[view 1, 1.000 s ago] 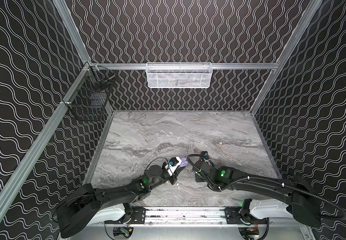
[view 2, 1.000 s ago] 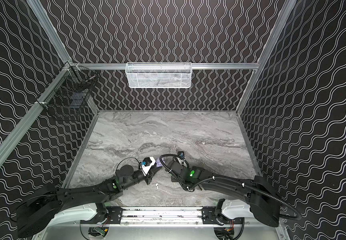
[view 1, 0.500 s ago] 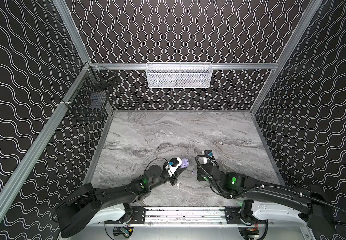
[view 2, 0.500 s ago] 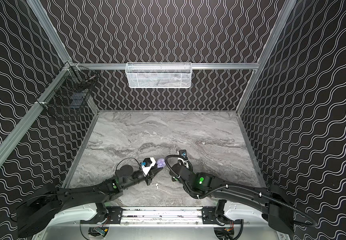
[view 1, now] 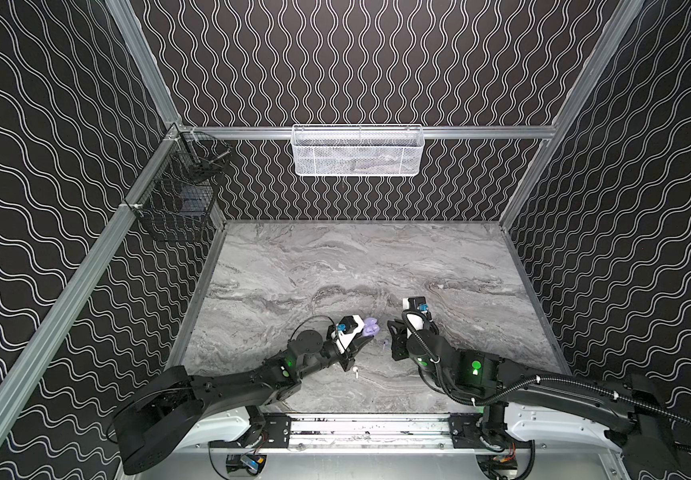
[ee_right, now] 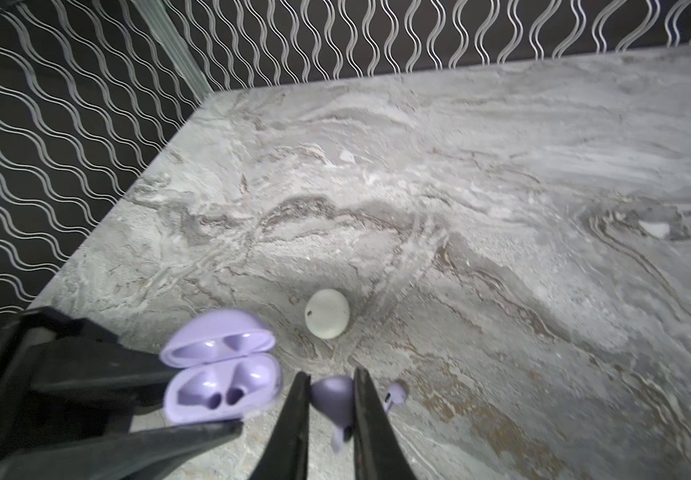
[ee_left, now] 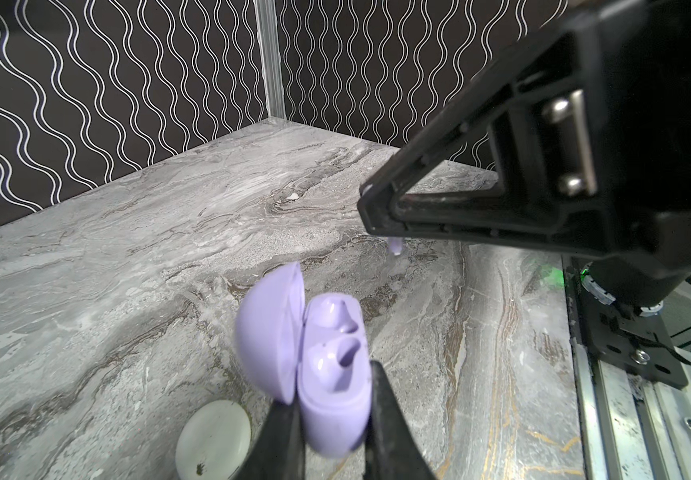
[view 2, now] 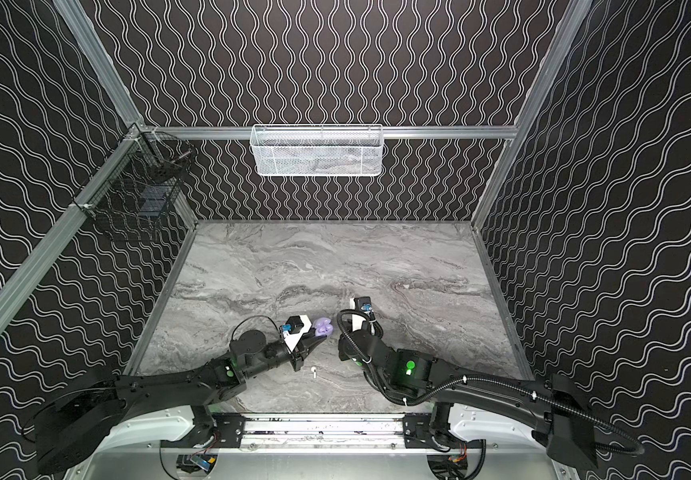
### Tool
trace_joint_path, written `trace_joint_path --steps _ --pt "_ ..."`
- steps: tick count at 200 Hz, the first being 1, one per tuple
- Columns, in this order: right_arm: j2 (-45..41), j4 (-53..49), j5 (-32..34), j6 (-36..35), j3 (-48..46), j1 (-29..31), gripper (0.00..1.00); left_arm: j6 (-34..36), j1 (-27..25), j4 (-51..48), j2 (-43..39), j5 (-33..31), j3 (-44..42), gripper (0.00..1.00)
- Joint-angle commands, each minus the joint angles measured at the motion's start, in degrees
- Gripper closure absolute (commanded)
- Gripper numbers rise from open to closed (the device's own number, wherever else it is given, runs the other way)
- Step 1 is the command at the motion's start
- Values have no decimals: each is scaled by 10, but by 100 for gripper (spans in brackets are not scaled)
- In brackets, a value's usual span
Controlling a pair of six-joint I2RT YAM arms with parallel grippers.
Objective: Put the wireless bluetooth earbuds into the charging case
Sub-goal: 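Carry the earbud in the right gripper over the case held by the left gripper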
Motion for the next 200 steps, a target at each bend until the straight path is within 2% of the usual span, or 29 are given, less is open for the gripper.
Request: trace_joint_path --steps 1,92,200 --pt "-3 59 23 -46 0 12 86 -6 2 27 3 10 1 100" --pt "2 114 22 -118 5 38 86 -12 3 39 5 25 -1 100" --pt "35 137 -16 -149 16 41 86 -13 3 49 8 40 -2 100"
